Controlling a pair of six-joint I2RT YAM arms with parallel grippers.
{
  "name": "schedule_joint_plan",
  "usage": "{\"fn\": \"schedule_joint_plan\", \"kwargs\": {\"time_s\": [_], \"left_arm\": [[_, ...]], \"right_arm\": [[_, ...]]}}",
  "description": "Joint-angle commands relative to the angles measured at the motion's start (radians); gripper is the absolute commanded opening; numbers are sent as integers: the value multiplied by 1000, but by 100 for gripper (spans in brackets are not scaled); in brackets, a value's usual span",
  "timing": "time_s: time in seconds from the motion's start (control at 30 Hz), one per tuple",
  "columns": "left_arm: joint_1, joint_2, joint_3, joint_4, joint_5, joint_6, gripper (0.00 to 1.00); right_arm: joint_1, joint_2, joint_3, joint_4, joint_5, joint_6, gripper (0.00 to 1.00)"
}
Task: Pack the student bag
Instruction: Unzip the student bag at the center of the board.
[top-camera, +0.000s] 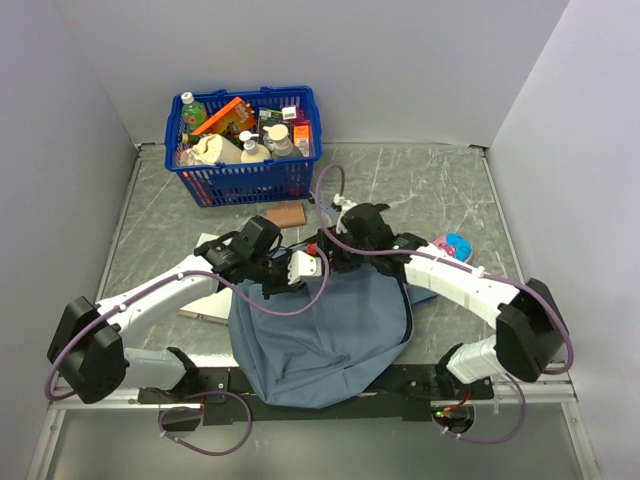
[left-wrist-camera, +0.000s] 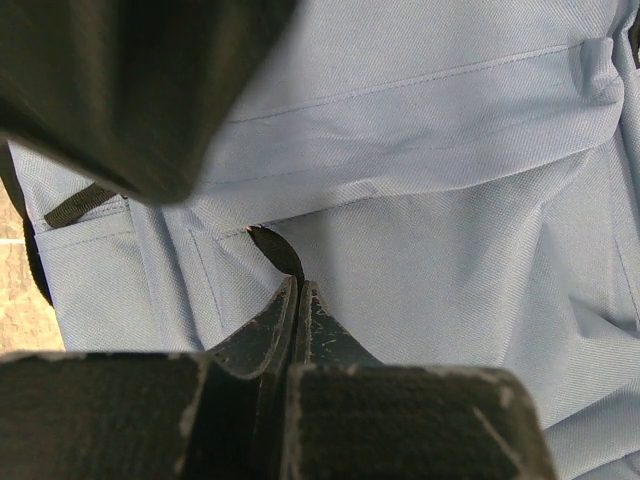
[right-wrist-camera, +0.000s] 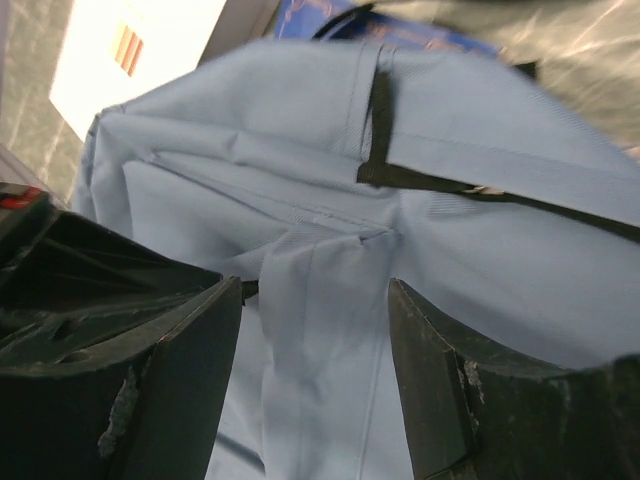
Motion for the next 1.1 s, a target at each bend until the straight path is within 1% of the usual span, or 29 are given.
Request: {"fn": "schedule_joint_plan", "kwargs": {"time_s": [0.0, 0.3, 0.37, 0.4, 0.43, 0.5, 0.53, 0.57, 0.6, 0.7, 0.73, 0.9, 1.07], "left_arm": [[-7, -21, 35, -6, 10, -9, 1], [-7, -21, 37, -10, 24, -9, 1], [-7, -19, 35, -9, 22, -8, 1], [-7, -18, 37, -10, 20, -6, 1], [-8, -18, 37, -10, 22, -8, 1], [-10, -18, 38, -10, 25, -9, 1], [-10, -16, 38, -9, 27, -11, 1], [-11, -15, 37, -7, 25, -12, 1], [-10, -16, 35, -7, 27, -12, 1], [-14, -18, 32, -10, 33, -20, 1], [-14, -18, 29, -9, 36, -23, 1], [-25, -21, 22, -9, 50, -44, 1], [-66, -21, 25, -18, 74, -96, 1]], "right_arm": [[39, 68, 41, 19, 9, 30, 67], [55, 140, 51, 48, 63, 69, 65], [68, 154, 67, 46, 70, 70, 61], [71, 157, 71, 48, 75, 73, 57], [75, 160, 74, 52, 75, 79, 47], [79, 167, 74, 66, 70, 86, 35], [78, 170, 74, 71, 67, 93, 26], [81, 174, 71, 75, 66, 95, 22], [81, 175, 73, 77, 67, 96, 16], [85, 175, 73, 75, 75, 101, 5], [85, 174, 71, 74, 79, 104, 0], [85, 160, 84, 62, 127, 109, 0], [81, 169, 128, 40, 170, 110, 0]]}}
